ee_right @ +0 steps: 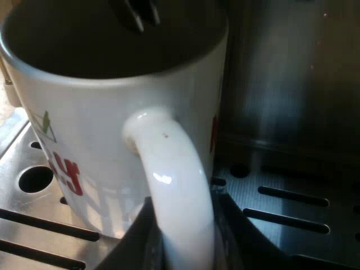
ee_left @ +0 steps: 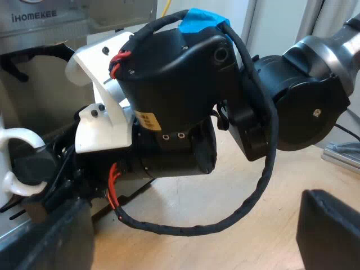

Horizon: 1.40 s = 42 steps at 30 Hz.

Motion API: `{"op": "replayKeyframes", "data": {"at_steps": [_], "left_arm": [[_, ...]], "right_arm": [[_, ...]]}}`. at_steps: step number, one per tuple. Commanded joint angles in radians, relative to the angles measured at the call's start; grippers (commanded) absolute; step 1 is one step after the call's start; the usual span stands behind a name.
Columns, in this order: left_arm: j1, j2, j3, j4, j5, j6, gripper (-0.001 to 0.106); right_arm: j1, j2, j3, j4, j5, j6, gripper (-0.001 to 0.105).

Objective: Place mug into machine

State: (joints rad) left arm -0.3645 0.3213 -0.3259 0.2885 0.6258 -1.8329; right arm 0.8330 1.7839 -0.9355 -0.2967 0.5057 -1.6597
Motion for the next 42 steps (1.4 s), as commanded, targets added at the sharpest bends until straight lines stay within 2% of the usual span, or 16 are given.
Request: {"op": "replayKeyframes", "data": {"at_steps": [1,3,5,6,8,10,17,23,32,40,42], "left_arm": [[-0.001,-0.005,-0.002,-0.01,0.016,-0.002,0.086],[-0.001,-0.005,-0.002,0.001,0.016,-0.002,0.086],[-0.001,-0.005,-0.002,0.031,0.016,-0.002,0.086],[-0.001,-0.005,-0.002,0.04,0.016,-0.002,0.086],[-0.001,-0.005,-0.002,0.066,0.016,-0.002,0.086],[-0.001,-0.005,-0.002,0.067,0.016,-0.002,0.086],[-0.001,-0.005,-0.01,0.033,0.016,-0.002,0.086],[-0.001,-0.005,-0.077,0.031,0.016,-0.002,0.086],[-0.001,-0.008,-0.14,0.049,0.016,-0.002,0.086],[-0.001,-0.008,-0.191,0.051,0.016,-0.002,0.086],[-0.001,-0.008,-0.209,0.077,-0.005,-0.002,0.086]], "right_arm": [[-0.002,-0.014,-0.018,-0.028,0.007,0.004,0.004],[-0.002,-0.014,-0.018,-0.028,0.007,0.004,0.016],[-0.002,-0.014,-0.018,-0.028,0.005,0.008,0.037],[-0.002,-0.014,-0.018,-0.028,0.005,0.007,0.043],[-0.002,-0.022,-0.018,-0.028,0.008,0.007,0.062],[-0.002,-0.031,-0.018,-0.022,0.013,0.007,0.068],[0.01,-0.122,-0.018,0.107,0.013,0.024,0.07],[0.059,-0.215,-0.018,0.236,0.019,0.024,0.07],[0.173,-0.323,-0.016,0.356,0.161,0.024,0.07],[0.209,-0.426,-0.016,0.478,0.179,0.024,0.07],[0.209,-0.449,-0.016,0.48,0.179,0.024,0.07]]}}
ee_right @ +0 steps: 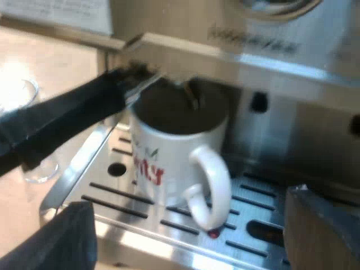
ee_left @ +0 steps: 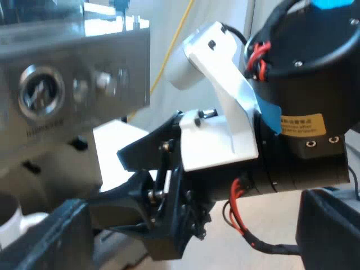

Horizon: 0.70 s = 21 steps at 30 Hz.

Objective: Place mug into machine

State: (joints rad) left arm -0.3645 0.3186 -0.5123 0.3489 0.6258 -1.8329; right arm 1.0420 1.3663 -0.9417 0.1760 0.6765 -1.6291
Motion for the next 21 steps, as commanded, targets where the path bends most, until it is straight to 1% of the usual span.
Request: {"op": "replayKeyframes", "data": {"at_steps": [1,2,4,5,6,7,8,10,11,12,13,14,15,18,21], "left_arm": [[-0.001,-0.006,-0.039,0.059,-0.058,-0.002,0.086],[-0.001,-0.007,-0.053,0.11,-0.115,-0.002,0.086],[-0.001,-0.007,-0.072,0.172,-0.211,0.003,0.086],[-0.001,-0.007,-0.083,0.207,-0.253,0.017,0.086],[-0.001,-0.007,-0.087,0.218,-0.265,0.026,0.086],[-0.001,-0.007,-0.088,0.224,-0.272,0.037,0.086],[-0.001,-0.007,-0.088,0.223,-0.272,0.039,0.086],[-0.001,-0.007,-0.088,0.223,-0.272,0.039,0.086],[-0.001,-0.007,-0.088,0.223,-0.272,0.039,0.086],[-0.001,-0.007,-0.088,0.223,-0.272,0.041,0.086],[-0.001,-0.007,-0.088,0.223,-0.272,0.043,0.086],[-0.001,-0.007,-0.088,0.223,-0.272,0.042,0.086],[-0.001,-0.007,-0.088,0.223,-0.272,0.042,0.086],[-0.001,-0.007,-0.088,0.213,-0.272,0.042,0.086],[-0.001,-0.007,-0.088,0.196,-0.272,0.042,0.086]], "right_arm": [[0.0,-0.046,-0.01,0.007,0.009,-0.007,0.07],[0.0,-0.06,-0.01,0.007,0.009,-0.007,0.07],[0.0,-0.075,-0.01,0.007,0.009,-0.007,0.07],[0.0,-0.083,-0.01,-0.001,0.007,-0.007,0.07],[0.0,-0.085,-0.01,-0.006,0.007,-0.007,0.07],[0.0,-0.085,-0.01,-0.025,0.007,-0.007,0.069],[0.0,-0.085,-0.01,-0.047,-0.007,-0.007,0.064],[0.0,-0.082,-0.01,-0.074,-0.031,-0.007,0.05],[0.0,-0.082,-0.01,-0.095,-0.05,-0.007,0.039],[0.0,-0.08,-0.01,-0.104,-0.057,-0.007,0.032],[-0.002,-0.08,-0.01,-0.125,-0.063,-0.007,0.02],[-0.002,-0.075,-0.01,-0.146,-0.064,-0.007,0.006],[-0.002,-0.073,-0.01,-0.162,-0.064,-0.007,-0.001],[-0.002,-0.05,-0.01,-0.219,-0.064,-0.011,0.0],[-0.002,-0.008,-0.01,-0.283,-0.064,-0.059,0.0]]}}
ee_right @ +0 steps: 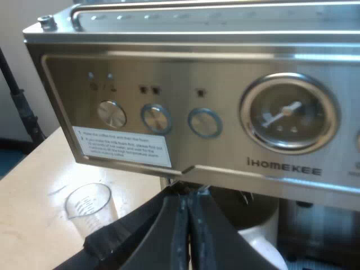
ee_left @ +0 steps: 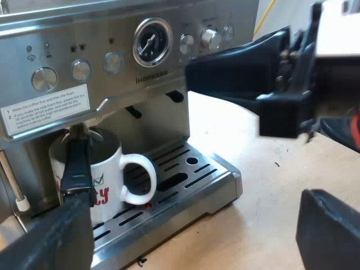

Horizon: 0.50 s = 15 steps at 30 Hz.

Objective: Place mug into machine

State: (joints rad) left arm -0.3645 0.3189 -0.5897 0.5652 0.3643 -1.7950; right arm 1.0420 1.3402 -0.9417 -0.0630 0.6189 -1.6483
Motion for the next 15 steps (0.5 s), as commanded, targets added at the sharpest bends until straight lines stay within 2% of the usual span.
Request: {"op": "replayKeyframes", "data": {"at_steps": [1,5,9,15], "left_arm": [[-0.001,-0.007,-0.01,-0.025,-0.011,0.004,0.086],[-0.001,-0.007,-0.01,-0.035,-0.011,0.004,0.086],[-0.001,-0.007,-0.01,-0.035,-0.011,0.011,0.086],[-0.001,-0.007,-0.01,-0.04,-0.005,0.016,0.086]], "right_arm": [[-0.002,0.026,-0.01,-0.052,-0.003,-0.044,0.0],[-0.002,0.073,-0.01,-0.121,0.0,-0.069,0.0],[-0.002,0.107,-0.013,-0.184,0.055,-0.08,0.0],[-0.034,0.133,-0.035,-0.194,0.05,-0.084,0.0]]}}
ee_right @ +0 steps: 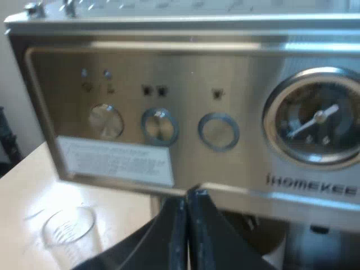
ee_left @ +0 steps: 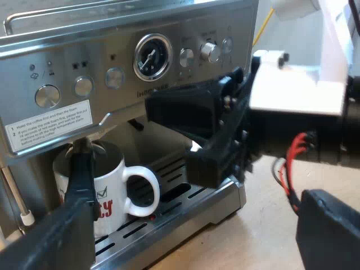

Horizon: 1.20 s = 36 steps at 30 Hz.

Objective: Place mug into machine

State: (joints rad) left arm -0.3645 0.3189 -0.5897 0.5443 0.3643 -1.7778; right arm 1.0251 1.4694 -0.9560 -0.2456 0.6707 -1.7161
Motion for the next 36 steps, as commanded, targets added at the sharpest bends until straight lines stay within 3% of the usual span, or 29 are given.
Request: {"op": "replayKeyframes", "data": {"at_steps": [1,8,36], "left_arm": [[-0.001,-0.007,-0.01,-0.023,0.009,0.005,0.086],[-0.001,-0.007,-0.01,-0.026,0.033,0.006,0.086],[-0.001,-0.007,-0.01,-0.026,0.035,0.006,0.086]], "right_arm": [[-0.025,0.008,-0.027,-0.012,-0.002,-0.016,0.0],[-0.066,0.029,-0.063,-0.012,-0.055,-0.013,0.0],[-0.104,0.108,-0.081,-0.096,-0.063,-0.016,0.0]]}}
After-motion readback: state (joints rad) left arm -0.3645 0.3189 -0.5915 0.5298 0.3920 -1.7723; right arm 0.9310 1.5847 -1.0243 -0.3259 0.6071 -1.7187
